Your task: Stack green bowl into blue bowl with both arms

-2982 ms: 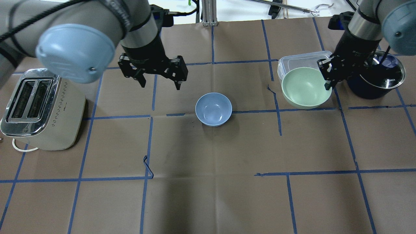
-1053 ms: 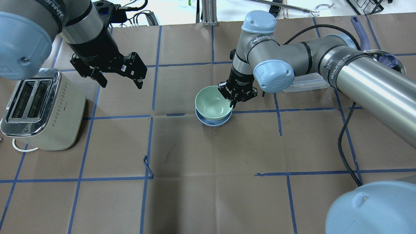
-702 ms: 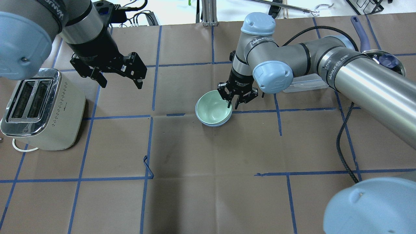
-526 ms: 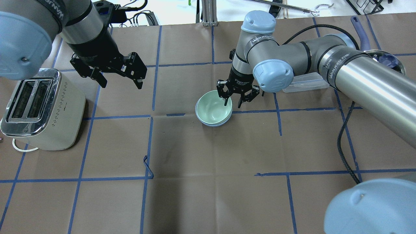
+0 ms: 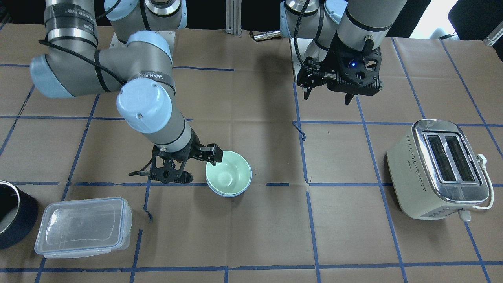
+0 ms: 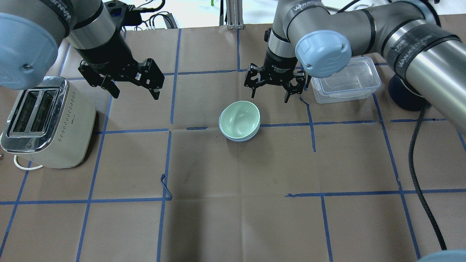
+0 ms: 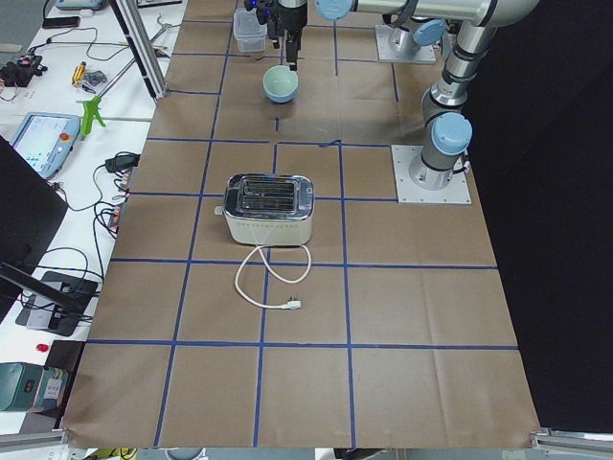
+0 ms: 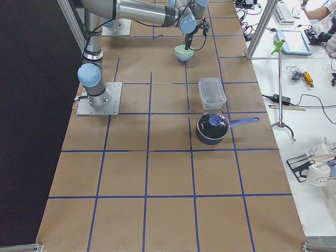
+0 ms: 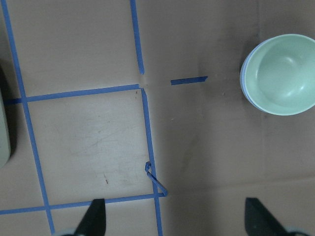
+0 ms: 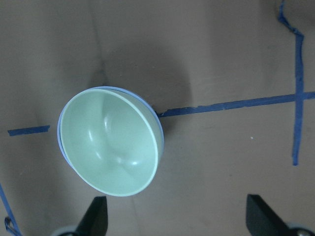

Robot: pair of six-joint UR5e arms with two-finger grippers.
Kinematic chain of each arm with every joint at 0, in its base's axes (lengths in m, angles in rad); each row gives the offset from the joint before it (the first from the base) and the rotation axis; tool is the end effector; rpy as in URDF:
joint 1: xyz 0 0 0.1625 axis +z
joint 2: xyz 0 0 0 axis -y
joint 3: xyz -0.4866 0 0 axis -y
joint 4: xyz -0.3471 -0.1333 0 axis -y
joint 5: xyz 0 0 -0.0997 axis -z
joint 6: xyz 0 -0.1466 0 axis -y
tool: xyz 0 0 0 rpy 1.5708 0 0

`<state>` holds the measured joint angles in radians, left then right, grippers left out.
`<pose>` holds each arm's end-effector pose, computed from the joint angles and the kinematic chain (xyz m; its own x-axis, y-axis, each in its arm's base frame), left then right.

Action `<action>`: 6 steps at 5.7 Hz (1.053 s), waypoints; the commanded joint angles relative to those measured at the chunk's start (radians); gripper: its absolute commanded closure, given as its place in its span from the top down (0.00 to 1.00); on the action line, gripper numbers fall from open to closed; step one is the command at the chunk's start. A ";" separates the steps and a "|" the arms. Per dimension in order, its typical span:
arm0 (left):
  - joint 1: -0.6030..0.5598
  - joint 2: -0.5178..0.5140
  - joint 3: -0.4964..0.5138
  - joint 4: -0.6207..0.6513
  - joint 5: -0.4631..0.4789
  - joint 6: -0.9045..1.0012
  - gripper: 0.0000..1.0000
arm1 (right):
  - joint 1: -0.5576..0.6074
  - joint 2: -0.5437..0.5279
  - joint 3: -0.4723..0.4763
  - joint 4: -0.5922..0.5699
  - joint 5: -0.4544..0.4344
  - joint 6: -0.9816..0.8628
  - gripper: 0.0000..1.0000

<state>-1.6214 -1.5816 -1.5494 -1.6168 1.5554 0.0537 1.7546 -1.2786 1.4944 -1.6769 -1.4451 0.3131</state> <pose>-0.1580 -0.4394 0.5027 -0.9945 0.1035 0.0173 0.1041 0.9940 0.0345 0.2519 -0.5252 0.3987 -0.9863 0.1413 -0.0848 0.1284 0.9814 0.1425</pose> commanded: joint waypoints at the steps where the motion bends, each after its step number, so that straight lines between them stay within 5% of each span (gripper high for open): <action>1: 0.000 0.000 0.000 0.000 -0.001 0.000 0.98 | -0.062 -0.150 -0.010 0.205 -0.127 -0.110 1.00; 3: 0.000 0.002 -0.001 0.000 -0.003 0.000 0.98 | -0.153 -0.260 -0.002 0.287 -0.130 -0.176 1.00; 6: 0.000 0.002 -0.001 0.000 -0.003 -0.002 0.98 | -0.161 -0.269 0.000 0.270 -0.123 -0.172 1.00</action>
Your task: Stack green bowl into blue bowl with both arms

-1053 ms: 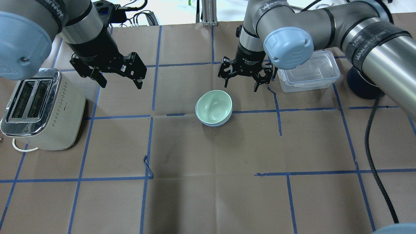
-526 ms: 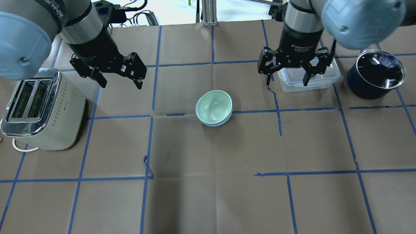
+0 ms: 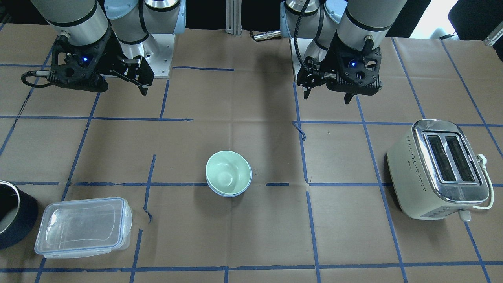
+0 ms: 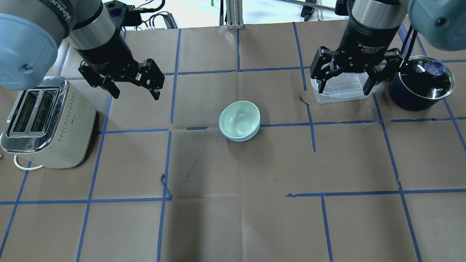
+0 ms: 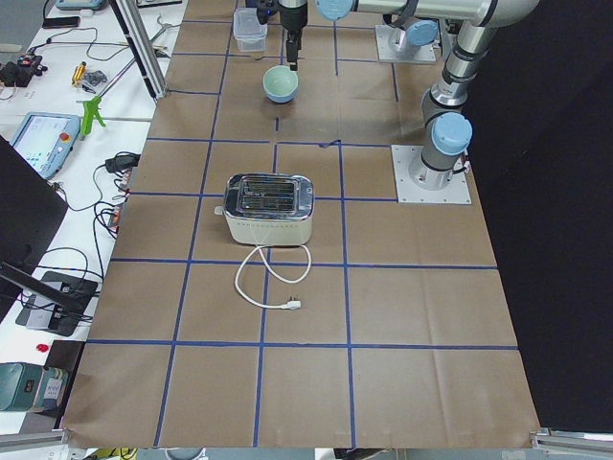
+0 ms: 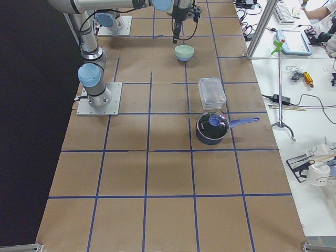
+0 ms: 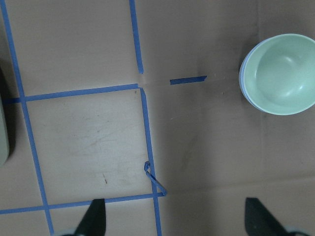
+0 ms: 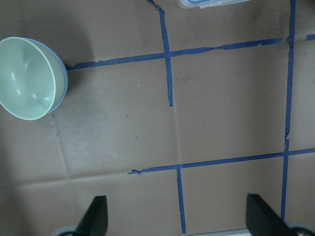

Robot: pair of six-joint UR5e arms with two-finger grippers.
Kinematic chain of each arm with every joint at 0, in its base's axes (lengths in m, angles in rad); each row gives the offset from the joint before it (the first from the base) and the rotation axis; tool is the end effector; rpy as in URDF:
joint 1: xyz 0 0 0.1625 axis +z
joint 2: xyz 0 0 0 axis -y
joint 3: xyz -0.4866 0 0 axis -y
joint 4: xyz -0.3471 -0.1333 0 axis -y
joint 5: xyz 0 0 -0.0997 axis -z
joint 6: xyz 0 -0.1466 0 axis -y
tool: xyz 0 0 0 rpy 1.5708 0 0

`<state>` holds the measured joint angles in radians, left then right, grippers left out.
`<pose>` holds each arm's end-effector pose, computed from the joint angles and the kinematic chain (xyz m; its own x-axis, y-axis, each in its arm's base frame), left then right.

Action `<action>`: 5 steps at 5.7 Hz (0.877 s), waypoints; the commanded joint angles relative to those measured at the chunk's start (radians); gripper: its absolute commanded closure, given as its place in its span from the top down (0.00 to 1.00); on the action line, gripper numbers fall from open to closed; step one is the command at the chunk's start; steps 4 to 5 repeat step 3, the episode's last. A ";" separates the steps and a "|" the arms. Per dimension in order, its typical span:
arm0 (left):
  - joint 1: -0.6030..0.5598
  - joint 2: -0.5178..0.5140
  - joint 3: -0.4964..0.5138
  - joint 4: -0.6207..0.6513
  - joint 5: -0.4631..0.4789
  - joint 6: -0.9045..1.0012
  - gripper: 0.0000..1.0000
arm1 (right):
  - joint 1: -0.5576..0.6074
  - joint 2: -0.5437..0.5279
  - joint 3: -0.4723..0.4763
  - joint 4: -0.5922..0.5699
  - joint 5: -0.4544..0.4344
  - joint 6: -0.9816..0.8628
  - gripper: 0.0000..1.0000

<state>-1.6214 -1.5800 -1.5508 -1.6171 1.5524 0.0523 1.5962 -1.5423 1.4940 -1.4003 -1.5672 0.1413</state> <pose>-0.1584 -0.4385 0.5028 -0.9946 0.1020 0.0202 0.1027 0.9941 0.0345 0.1450 -0.4381 0.5080 -0.9933 0.1150 0.0136 0.1158 0.9859 0.1212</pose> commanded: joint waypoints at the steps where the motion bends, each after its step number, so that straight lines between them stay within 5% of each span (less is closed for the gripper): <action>1: 0.000 0.000 0.002 0.006 0.000 -0.068 0.98 | -0.002 -0.010 0.000 -0.005 -0.001 0.003 1.00; 5: 0.000 -0.001 0.002 0.009 0.000 -0.080 0.98 | -0.001 -0.010 0.000 0.000 -0.001 0.000 1.00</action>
